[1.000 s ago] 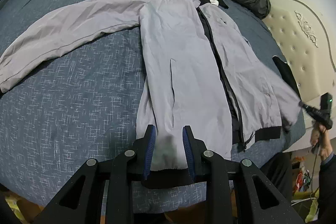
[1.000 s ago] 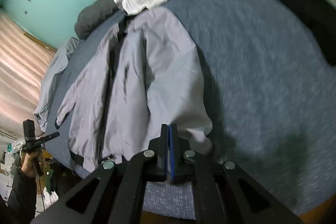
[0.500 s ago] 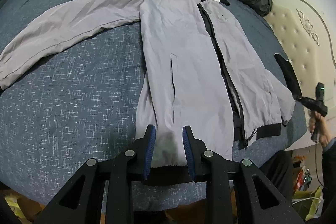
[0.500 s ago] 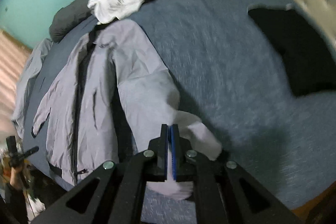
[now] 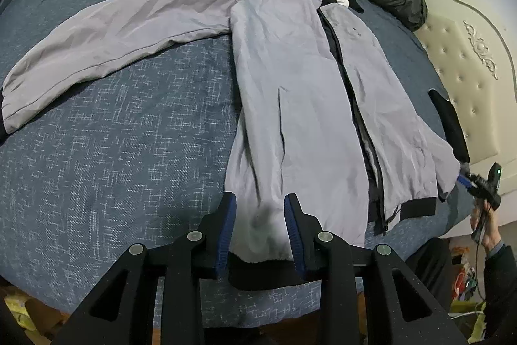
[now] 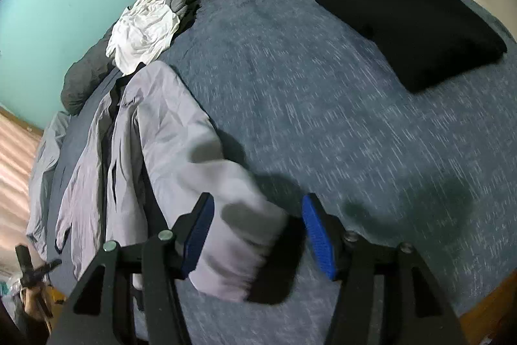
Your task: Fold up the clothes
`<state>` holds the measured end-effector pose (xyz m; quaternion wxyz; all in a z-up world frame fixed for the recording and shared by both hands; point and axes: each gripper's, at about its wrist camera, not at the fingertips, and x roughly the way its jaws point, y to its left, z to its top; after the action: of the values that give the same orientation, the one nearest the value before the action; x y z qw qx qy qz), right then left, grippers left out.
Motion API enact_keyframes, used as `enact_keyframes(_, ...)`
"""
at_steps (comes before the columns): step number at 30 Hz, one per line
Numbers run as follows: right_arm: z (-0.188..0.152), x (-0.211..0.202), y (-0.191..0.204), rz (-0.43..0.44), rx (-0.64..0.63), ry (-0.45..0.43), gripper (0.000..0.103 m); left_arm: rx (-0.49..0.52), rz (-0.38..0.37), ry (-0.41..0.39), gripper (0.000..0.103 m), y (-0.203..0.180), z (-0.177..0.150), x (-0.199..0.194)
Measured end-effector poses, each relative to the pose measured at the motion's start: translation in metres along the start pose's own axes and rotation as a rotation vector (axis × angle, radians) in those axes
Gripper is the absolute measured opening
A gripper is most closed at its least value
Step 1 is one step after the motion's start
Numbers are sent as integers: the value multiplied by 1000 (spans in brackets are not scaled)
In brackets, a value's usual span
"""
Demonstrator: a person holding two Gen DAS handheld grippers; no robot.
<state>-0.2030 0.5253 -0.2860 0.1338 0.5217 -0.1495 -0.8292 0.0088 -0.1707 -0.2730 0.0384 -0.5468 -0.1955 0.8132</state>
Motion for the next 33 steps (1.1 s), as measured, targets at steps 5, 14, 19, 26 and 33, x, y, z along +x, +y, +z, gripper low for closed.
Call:
enact_keyframes(5, -25, 10, 0, 57, -38, 52, 58, 9, -2, -4, 34, -9, 4, 0)
enact_keyframes(14, -36, 34, 12, 88, -76, 88, 27, 45, 5, -1, 34, -25, 5, -2)
enact_keyframes(19, -25, 27, 10, 58, -72, 54, 3, 40, 13, -1, 35, -24, 6, -2)
enact_keyframes(26, 17, -25, -32, -8, 38, -105, 0, 32, 20, -2, 35, -22, 8, -1)
enact_keyframes(33, 48, -50, -57, -9, 48, -124, 1, 25, 15, 4, 35, -24, 9, 6)
